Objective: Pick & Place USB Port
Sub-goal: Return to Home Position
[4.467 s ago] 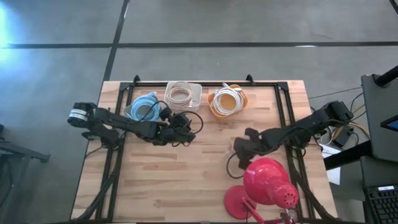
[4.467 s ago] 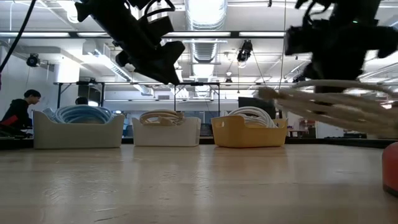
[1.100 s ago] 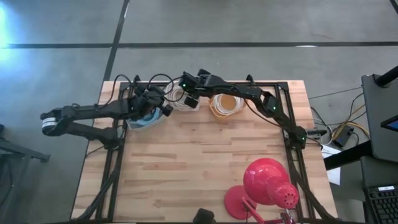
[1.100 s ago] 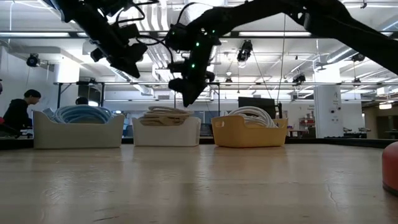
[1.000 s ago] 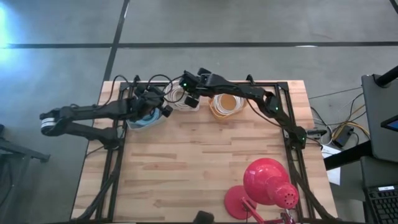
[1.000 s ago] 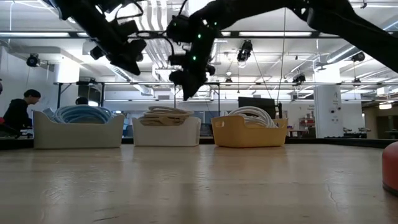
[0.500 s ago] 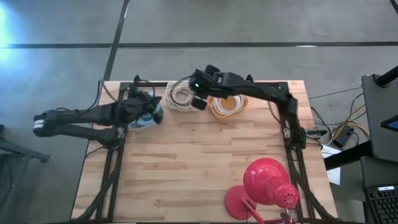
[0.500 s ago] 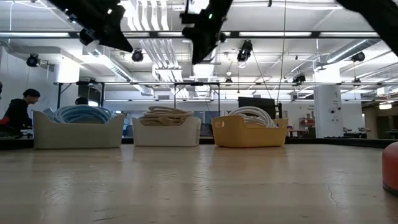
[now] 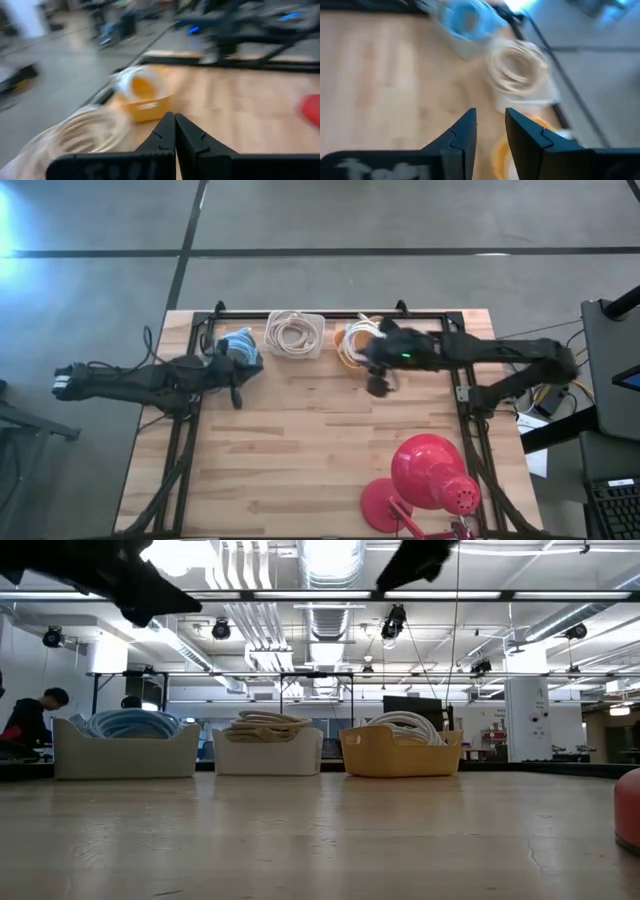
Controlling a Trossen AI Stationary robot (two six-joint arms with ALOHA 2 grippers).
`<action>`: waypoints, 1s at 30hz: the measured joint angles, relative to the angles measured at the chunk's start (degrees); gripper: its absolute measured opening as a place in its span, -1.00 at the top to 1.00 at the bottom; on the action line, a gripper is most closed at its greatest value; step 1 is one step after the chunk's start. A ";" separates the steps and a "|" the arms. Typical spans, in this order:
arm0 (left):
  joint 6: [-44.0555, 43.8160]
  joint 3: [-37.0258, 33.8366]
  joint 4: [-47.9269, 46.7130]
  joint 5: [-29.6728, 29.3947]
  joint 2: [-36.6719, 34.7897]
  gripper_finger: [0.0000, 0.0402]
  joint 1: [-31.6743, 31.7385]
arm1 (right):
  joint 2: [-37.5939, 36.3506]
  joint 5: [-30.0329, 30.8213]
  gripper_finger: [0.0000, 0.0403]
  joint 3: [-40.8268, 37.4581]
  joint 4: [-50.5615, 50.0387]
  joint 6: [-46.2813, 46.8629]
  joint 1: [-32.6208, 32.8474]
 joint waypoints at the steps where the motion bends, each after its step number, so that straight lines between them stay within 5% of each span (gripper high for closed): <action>1: 0.84 -1.21 1.84 2.45 -0.85 1.00 0.00 | -3.00 -2.34 0.52 -3.43 2.78 -0.10 0.33; 7: 3.61 -7.68 7.97 5.02 -6.35 1.00 0.00 | -20.03 -10.48 0.52 -22.00 15.07 -0.04 1.10; 14: 2.84 -14.71 10.64 9.71 -13.08 1.00 0.02 | -39.07 -12.80 0.54 -38.62 22.63 1.03 1.10; 30: 5.25 -18.10 8.78 15.27 -26.14 1.00 0.02 | -71.15 -12.91 0.58 -57.27 23.98 2.93 1.08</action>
